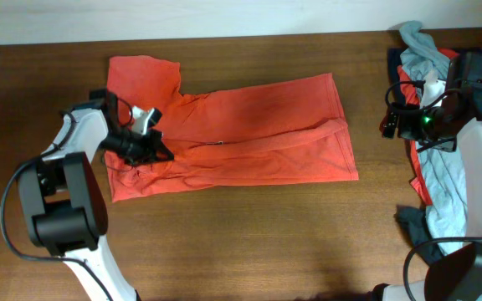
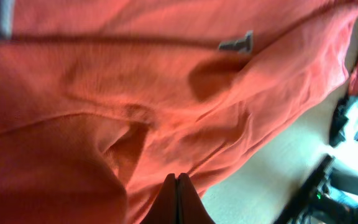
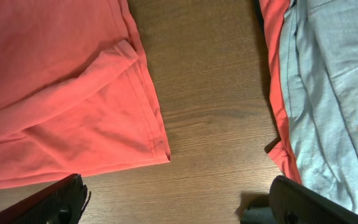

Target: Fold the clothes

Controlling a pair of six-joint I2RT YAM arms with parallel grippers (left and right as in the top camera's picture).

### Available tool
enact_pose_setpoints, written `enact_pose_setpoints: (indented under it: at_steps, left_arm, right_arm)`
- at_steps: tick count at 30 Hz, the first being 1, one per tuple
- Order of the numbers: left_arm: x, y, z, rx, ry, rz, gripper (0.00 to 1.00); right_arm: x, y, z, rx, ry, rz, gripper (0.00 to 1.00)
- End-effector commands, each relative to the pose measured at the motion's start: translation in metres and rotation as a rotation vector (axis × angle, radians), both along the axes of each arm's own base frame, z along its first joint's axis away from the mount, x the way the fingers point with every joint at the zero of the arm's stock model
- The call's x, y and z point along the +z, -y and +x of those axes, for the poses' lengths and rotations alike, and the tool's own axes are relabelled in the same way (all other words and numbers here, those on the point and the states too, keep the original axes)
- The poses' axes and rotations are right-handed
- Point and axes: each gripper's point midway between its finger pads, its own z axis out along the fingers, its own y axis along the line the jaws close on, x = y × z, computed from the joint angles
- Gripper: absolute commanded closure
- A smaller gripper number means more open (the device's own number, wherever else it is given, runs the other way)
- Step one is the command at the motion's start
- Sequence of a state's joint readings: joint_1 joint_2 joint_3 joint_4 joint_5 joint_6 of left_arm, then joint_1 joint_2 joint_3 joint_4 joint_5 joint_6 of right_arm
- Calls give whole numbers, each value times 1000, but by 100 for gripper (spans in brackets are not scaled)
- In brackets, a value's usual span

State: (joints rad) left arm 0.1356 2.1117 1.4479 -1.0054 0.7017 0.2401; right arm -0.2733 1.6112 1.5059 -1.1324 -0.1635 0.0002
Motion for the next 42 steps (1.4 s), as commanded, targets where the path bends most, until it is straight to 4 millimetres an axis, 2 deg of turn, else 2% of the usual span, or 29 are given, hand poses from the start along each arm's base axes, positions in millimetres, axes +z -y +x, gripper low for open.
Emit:
enact_pose_setpoints:
  at_steps: [1, 6, 10, 11, 13, 15, 17, 19, 21, 24, 26, 27, 30, 33, 38, 40, 41, 42]
  left_arm:
    - [-16, 3, -10, -28, 7, -153, 100]
    - [-39, 5, -17, -59, -5, -218, 100]
    - [-46, 9, -19, -62, -7, -257, 99]
    - [-47, 8, -19, -62, -8, -254, 96]
    - [-46, 8, -19, -63, -12, -252, 78]
    - [-45, 4, -21, -73, -35, -220, 72]
    - [-35, -1, -20, -91, -45, -176, 66]
    - [-17, -7, -12, -109, -7, -139, 64]
    - [8, -10, 0, -115, 62, -115, 63]
    - [55, -13, 15, -124, 203, -79, 59]
    - [81, -15, 20, -130, 282, -49, 52]
    - [94, -19, 23, -122, 317, -8, 36]
    - [97, -38, 33, -17, 296, 128, 31]
    - [97, -39, 35, -12, 305, 133, 29]
    - [96, -35, 34, -23, 297, 135, 29]
    - [91, -39, 25, -25, 251, 165, 29]
    - [80, -52, 8, -33, 163, 260, 30]
    - [74, -61, 1, -26, 121, 317, 32]
  right_arm:
    - [-7, -1, 1, 2, -16, 14, 1]
    - [-7, -1, 1, 2, -17, 14, 1]
    - [-7, -1, -1, 2, -23, 16, 1]
    - [-7, -1, -1, 2, -23, 15, 1]
    - [-7, -1, -1, 2, -23, 15, 1]
    - [-7, -1, -1, 2, -23, 15, 1]
    - [-7, -1, -1, 2, -23, 15, 1]
    - [-7, -1, -1, 2, -23, 15, 1]
    - [-7, -1, -1, 2, -23, 16, 1]
    - [-7, -2, -1, 2, -23, 16, 1]
    - [-7, -2, 0, 11, -20, 17, 1]
    - [-6, -8, 2, 55, -5, 32, 1]
    - [-3, -18, 10, 116, 30, 35, 1]
    - [-1, -34, 16, 161, 45, 29, 1]
    - [-3, -37, 16, 176, 37, -12, 1]
    - [-3, -37, 16, 176, 35, -11, 1]
    - [-3, -37, 16, 174, 34, -10, 1]
    - [-3, -37, 16, 174, 34, -11, 1]
